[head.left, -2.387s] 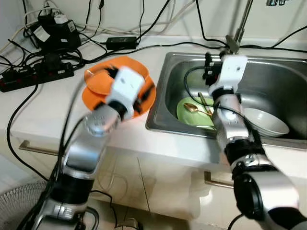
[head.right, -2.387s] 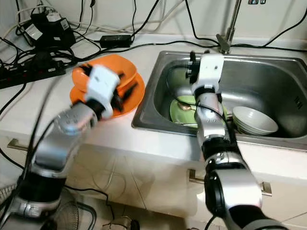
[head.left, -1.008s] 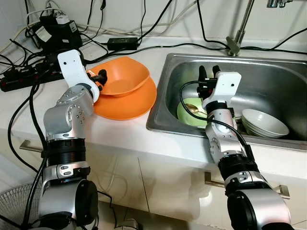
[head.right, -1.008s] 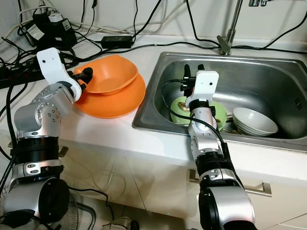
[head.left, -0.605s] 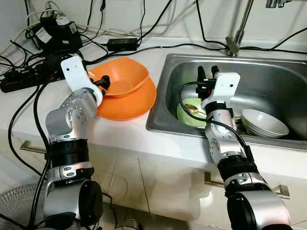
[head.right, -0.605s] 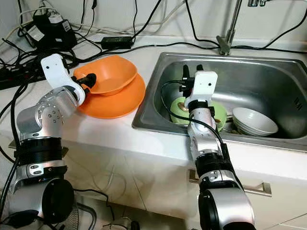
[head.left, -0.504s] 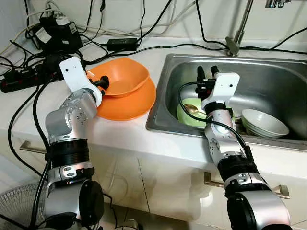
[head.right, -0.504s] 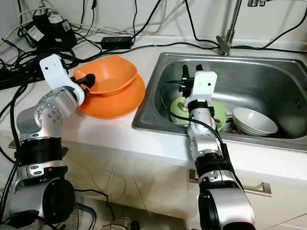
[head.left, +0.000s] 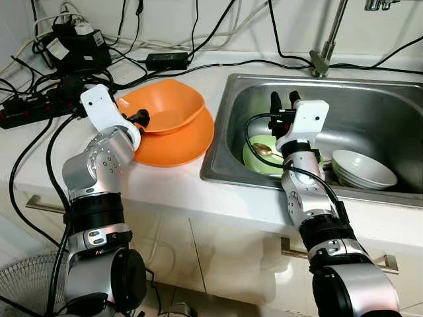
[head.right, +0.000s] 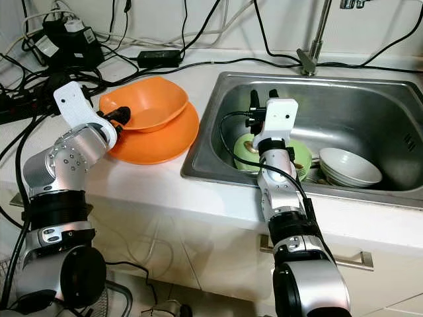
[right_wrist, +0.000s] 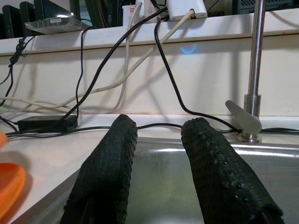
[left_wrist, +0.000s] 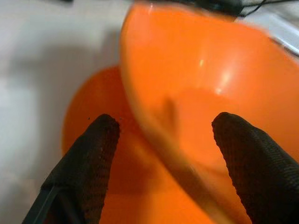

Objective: Kitchen organization

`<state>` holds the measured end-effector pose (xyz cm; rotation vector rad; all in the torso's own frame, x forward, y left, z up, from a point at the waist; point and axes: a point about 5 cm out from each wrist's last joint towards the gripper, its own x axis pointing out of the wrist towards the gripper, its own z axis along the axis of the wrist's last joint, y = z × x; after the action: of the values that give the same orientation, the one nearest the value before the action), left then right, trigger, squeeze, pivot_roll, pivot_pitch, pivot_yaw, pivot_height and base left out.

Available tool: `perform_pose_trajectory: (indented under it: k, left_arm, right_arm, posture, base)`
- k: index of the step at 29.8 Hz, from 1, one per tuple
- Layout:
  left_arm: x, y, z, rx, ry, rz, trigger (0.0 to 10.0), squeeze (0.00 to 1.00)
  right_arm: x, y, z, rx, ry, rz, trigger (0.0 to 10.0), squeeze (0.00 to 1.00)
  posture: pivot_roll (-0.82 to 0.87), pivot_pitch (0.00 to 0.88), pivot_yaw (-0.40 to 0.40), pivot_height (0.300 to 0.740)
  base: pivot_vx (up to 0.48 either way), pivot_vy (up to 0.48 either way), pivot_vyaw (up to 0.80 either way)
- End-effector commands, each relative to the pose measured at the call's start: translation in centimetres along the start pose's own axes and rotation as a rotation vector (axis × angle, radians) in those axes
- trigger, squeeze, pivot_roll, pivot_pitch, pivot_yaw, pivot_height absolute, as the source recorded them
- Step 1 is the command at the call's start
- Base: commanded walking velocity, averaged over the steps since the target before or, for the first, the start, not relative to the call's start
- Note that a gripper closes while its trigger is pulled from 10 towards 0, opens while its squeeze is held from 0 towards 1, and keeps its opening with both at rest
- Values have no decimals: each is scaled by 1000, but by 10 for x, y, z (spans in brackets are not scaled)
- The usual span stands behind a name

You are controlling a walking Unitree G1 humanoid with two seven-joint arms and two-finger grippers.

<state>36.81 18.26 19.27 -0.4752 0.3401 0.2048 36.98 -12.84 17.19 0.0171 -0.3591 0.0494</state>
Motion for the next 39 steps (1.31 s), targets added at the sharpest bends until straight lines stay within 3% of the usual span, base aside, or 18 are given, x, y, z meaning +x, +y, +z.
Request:
perform_pose_trajectory:
  k: [1,10,11,12,13,14,15,39]
  left_arm:
    - [2,-4,1,-9,1,0,10000,0]
    - [6,-6,2,-27,-7,-2,10000,0]
    - [7,-5,5,-34,-20,1,5922,0]
    - [7,-4,6,-37,-24,2,5922,0]
    - [7,-4,6,-37,-27,4,4667,0]
    - [8,-3,7,-37,-29,5,4667,0]
    - [8,-3,7,-39,-31,7,0,0]
    - [10,-3,2,-72,-16,8,0,0]
  right_arm:
    - [-12,-1,-19,12,85,-3,10000,0]
    - [-12,-2,-19,8,87,-7,10000,0]
    - [-11,-2,-18,8,87,-8,10000,0]
    - [-11,-2,-18,9,87,-9,10000,0]
    - [-11,-2,-18,9,87,-9,10000,0]
    - [-11,-2,-18,9,87,-9,10000,0]
    - [-11,-2,-18,8,88,-9,10000,0]
    - [-12,-2,-20,7,98,-10,10000,0]
  posture:
    - [155,20,129,740]
    - [157,20,130,740]
    - [158,22,130,740]
    - [158,22,130,740]
    - [158,22,130,740]
    - [159,22,129,740]
    - [159,22,129,740]
    - [163,37,126,740]
  base:
    - [0,0,0]
    - [0,0,0]
    - [0,0,0]
    - [0,0,0]
    - [0,0,0]
    - [0,0,0]
    - [0,0,0]
    - [0,0,0]
